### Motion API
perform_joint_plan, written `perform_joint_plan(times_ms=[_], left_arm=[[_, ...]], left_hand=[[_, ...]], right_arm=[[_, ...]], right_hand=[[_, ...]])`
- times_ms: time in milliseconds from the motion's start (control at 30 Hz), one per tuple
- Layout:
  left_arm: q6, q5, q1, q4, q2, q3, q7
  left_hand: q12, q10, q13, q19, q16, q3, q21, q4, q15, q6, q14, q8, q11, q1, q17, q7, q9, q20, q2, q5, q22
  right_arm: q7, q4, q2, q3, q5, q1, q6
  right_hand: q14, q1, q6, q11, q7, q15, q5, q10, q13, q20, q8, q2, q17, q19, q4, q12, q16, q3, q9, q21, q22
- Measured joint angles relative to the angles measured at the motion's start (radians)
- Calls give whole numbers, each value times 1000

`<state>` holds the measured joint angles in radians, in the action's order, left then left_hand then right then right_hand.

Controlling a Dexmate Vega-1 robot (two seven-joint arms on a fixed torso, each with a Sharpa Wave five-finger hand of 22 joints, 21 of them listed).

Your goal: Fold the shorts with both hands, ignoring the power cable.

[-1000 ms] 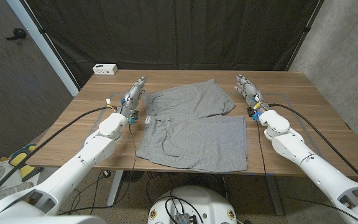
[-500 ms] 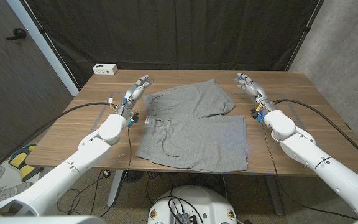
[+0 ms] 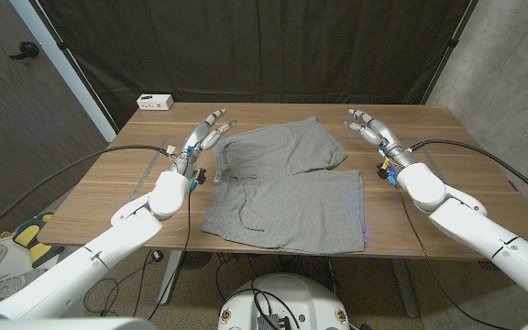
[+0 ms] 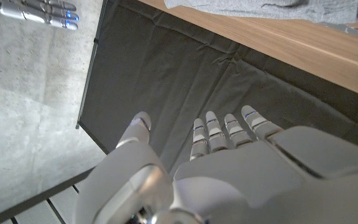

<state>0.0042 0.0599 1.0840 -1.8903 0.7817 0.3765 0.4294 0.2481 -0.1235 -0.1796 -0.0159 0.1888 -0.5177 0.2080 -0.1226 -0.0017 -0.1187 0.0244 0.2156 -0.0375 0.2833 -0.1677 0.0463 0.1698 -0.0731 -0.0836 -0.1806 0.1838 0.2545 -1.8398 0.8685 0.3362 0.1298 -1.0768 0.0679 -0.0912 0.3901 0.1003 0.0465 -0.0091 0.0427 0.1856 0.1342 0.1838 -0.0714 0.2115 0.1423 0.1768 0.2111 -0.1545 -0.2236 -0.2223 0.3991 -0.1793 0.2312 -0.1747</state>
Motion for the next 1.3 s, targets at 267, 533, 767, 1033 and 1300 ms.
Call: perform_joint_plan(times_ms=[267,533,767,1033,1300], left_arm=[[86,105,52,-104,43,-7,10],[155,194,111,-201,82,-18,14],[227,273,158,-268,110,-27,8],[300,355,223,-355,149,-37,-8],[365,434,234,-368,154,-38,-23]], left_hand=[[0,-4,0,-2,0,-4,0,-4,0,-5,0,0,-4,3,0,5,4,-2,3,0,0],[0,-11,0,-9,0,2,0,-10,0,-15,0,-5,-3,5,0,4,5,-9,5,0,0],[-4,-11,0,-9,0,4,0,-12,4,-15,4,-9,-3,10,0,4,5,-20,10,0,0],[-4,-26,0,-7,0,8,0,-16,0,-14,18,-12,-18,14,0,11,5,-22,14,0,0],[-4,-42,-5,-9,0,11,0,-28,-2,-19,34,-12,-13,23,-3,17,5,-31,23,0,0]], right_arm=[[19,-109,66,-26,-75,-64,-84],[44,-203,124,-59,-156,-139,-178],[65,-286,171,-95,-216,-220,-245],[86,-369,207,-116,-316,-294,-352],[89,-442,228,-122,-333,-362,-370]], right_hand=[[-13,7,5,-6,-5,-12,0,6,0,0,0,7,0,11,-4,0,0,4,0,0,0],[-20,17,12,-11,-12,-20,0,11,0,0,0,7,0,22,-4,6,0,4,0,0,0],[-38,29,16,-14,-16,-27,0,25,0,-2,0,8,2,30,-4,6,0,4,0,0,0],[-56,52,67,-27,-16,-45,0,52,0,-4,8,-6,0,50,-10,6,0,10,-5,0,0],[-101,89,117,-42,-15,-65,0,89,0,-7,23,-23,0,79,-14,6,0,14,-5,0,0]])
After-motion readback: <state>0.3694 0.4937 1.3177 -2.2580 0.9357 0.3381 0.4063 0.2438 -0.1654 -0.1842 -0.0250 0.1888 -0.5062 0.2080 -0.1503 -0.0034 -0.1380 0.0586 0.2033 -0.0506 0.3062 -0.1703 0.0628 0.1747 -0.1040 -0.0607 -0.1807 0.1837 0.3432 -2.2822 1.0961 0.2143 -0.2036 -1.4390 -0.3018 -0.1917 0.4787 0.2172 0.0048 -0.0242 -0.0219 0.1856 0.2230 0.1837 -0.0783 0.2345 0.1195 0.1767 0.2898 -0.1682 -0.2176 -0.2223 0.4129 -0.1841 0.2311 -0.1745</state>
